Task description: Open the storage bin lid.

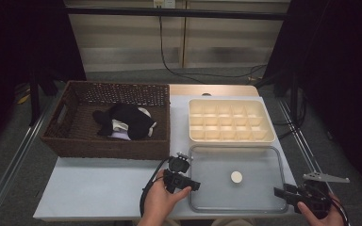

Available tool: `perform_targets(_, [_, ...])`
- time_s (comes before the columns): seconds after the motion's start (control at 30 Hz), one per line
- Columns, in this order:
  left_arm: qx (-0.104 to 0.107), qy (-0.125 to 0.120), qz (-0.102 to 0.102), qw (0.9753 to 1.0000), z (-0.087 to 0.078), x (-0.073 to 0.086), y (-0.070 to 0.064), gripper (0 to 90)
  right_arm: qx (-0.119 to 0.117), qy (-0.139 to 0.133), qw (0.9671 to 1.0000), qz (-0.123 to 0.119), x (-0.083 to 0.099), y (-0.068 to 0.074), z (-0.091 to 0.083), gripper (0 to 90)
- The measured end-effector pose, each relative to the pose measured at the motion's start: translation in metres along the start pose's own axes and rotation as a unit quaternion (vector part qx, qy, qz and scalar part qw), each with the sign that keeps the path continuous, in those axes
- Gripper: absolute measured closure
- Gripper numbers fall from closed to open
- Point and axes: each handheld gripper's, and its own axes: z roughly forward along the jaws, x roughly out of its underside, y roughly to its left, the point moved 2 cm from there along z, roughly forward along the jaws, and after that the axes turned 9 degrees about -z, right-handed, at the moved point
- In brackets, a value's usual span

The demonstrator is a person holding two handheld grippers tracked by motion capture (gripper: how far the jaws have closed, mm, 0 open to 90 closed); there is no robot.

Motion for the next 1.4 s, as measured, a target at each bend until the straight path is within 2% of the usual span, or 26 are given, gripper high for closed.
perform_targets(0.17, [-0.005, -0.001, -0.001, 1.0000, 0.002, 0.000, 0.002, 55.5, 0.000, -0.003, 1.0000, -0.004, -0.001, -0.002, 0.002, 49.1])
perform_targets(0.2, [-0.008, 0.000, -0.001, 1.0000, 0.003, 0.001, 0.004, 54.6, -0.004, -0.010, 0.9999, 0.001, -0.001, -0.003, 0.005, 46.6])
perform_targets(0.23, [-0.015, -0.004, 0.008, 0.9999, 0.003, 0.001, 0.005, 54.2, -0.007, -0.014, 0.9999, 0.006, -0.001, -0.003, 0.006, 45.0])
perform_targets(0.27, [-0.015, -0.004, 0.008, 0.9999, 0.003, 0.001, 0.005, 53.4, -0.007, -0.014, 0.9999, 0.006, -0.001, -0.003, 0.006, 45.0])
perform_targets(0.3, [-0.010, -0.015, 0.010, 0.9998, 0.002, 0.001, 0.010, 52.8, -0.014, -0.021, 0.9997, 0.006, 0.000, -0.004, 0.010, 41.2])
perform_targets(0.33, [-0.010, -0.015, 0.010, 0.9998, 0.002, 0.001, 0.010, 50.8, -0.014, -0.021, 0.9997, 0.006, 0.000, -0.004, 0.010, 41.2])
perform_targets(0.37, [-0.007, -0.018, 0.006, 0.9998, 0.000, 0.000, 0.012, 49.3, -0.027, -0.016, 0.9994, 0.014, 0.000, -0.006, 0.013, 41.2])
perform_targets(0.4, [-0.014, -0.023, 0.021, 0.9994, -0.003, -0.001, 0.014, 48.4, -0.018, -0.022, 0.9996, 0.006, 0.000, -0.006, 0.013, 40.6])
perform_targets(0.43, [-0.012, -0.026, 0.024, 0.9993, -0.005, -0.002, 0.015, 47.1, -0.006, -0.034, 0.9994, -0.008, -0.002, -0.006, 0.013, 41.3])
perform_targets(0.47, [-0.012, -0.026, 0.024, 0.9993, -0.005, -0.002, 0.015, 46.1, -0.006, -0.034, 0.9994, -0.008, -0.002, -0.006, 0.013, 41.3])
perform_targets(0.5, [-0.018, -0.034, 0.031, 0.9988, -0.005, -0.002, 0.016, 45.0, 0.002, -0.052, 0.9984, -0.022, -0.006, -0.005, 0.011, 37.4])
perform_targets(0.6, [-0.022, -0.037, 0.040, 0.9983, -0.004, -0.002, 0.017, 43.5, 0.003, -0.060, 0.9978, -0.029, -0.009, -0.005, 0.012, 35.0])
perform_targets(0.63, [-0.024, -0.037, 0.046, 0.9980, -0.003, -0.001, 0.019, 41.8, 0.005, -0.063, 0.9973, -0.039, -0.010, -0.004, 0.014, 33.0])
perform_targets(0.7, [-0.026, -0.038, 0.047, 0.9979, -0.003, -0.001, 0.019, 40.8, 0.003, -0.061, 0.9973, -0.041, -0.010, -0.004, 0.016, 32.1])
perform_targets(0.8, [-0.027, -0.043, 0.059, 0.9969, -0.006, -0.001, 0.021, 39.6, -0.001, -0.058, 0.9970, -0.051, -0.011, -0.002, 0.022, 28.1])
perform_targets(1.03, [-0.031, -0.052, 0.069, 0.9958, -0.006, -0.004, 0.023, 35.6, -0.008, -0.060, 0.9961, -0.064, -0.022, -0.001, 0.031, 25.1])
perform_targets(1.17, [-0.020, -0.055, 0.067, 0.9960, -0.006, -0.010, 0.022, 33.3, -0.016, -0.056, 0.9947, -0.084, -0.032, 0.000, 0.042, 22.8])
perform_targets(1.4, [-0.017, -0.063, 0.075, 0.9950, -0.008, -0.020, 0.016, 29.7, -0.022, -0.039, 0.9943, -0.096, -0.041, -0.003, 0.057, 17.0])
